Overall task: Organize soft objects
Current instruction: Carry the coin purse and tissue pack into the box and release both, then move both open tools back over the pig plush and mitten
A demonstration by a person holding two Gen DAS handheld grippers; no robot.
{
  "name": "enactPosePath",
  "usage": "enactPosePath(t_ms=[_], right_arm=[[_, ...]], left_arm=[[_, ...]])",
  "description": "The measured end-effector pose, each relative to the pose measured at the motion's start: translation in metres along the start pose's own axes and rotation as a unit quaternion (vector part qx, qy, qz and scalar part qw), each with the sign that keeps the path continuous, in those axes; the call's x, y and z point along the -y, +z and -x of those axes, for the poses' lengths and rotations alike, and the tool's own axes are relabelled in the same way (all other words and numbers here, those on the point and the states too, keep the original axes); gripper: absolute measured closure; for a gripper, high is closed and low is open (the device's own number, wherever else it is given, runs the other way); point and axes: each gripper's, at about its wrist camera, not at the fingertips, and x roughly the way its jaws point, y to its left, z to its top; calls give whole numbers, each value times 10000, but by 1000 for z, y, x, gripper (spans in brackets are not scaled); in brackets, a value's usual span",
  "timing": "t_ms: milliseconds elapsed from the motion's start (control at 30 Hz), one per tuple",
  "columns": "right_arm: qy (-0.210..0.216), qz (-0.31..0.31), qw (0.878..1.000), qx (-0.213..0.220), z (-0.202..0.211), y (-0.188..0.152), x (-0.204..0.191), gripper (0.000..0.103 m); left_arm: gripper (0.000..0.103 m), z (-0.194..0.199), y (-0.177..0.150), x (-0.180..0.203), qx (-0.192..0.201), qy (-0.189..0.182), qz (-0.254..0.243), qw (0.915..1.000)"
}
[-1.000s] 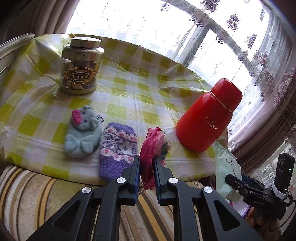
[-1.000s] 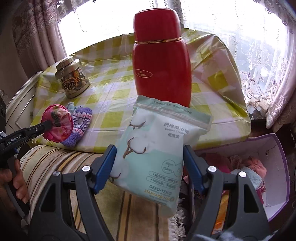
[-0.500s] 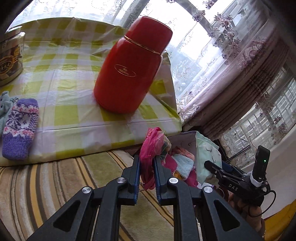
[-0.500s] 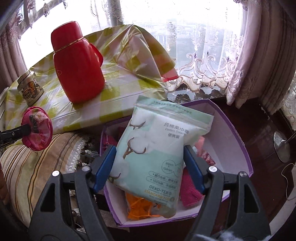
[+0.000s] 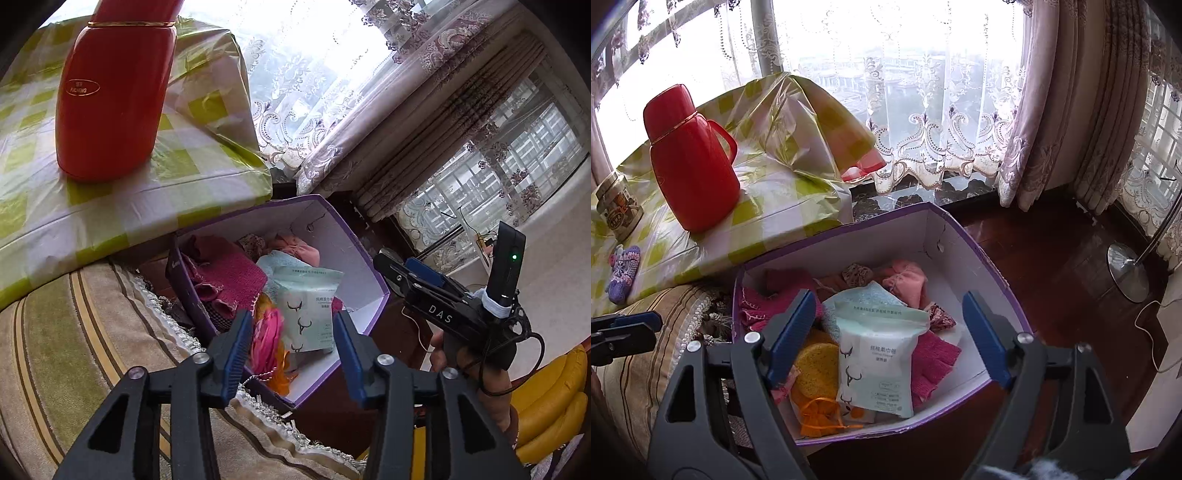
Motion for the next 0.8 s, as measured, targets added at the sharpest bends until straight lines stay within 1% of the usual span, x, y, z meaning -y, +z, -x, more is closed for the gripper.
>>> enactPosePath(t_ms=[167,267,433,533,633,800], right_arm=[[88,86,9999,-10,0,0,-9,19],[171,262,9995,4,3,0,-19,19],[417,480,9980,-30,5,2,-45,19],[612,727,9955,-52,7,3,-69,19],[883,929,9917,-129,7,2,-96,19],[1221,1307,9835,-263,6,1,-142,19]], left_arm=[[52,13,3,-17,152,150,165,9996],[52,27,7,-31,349,300,267,9986],[52,57,7,-63,669,550,613,9944],[52,79,6,-84,910,760,807,9897],[52,102,-1,-108,1112,1019,1025,9832],[52,145,-18,-151,1423,1463,1440,9683]])
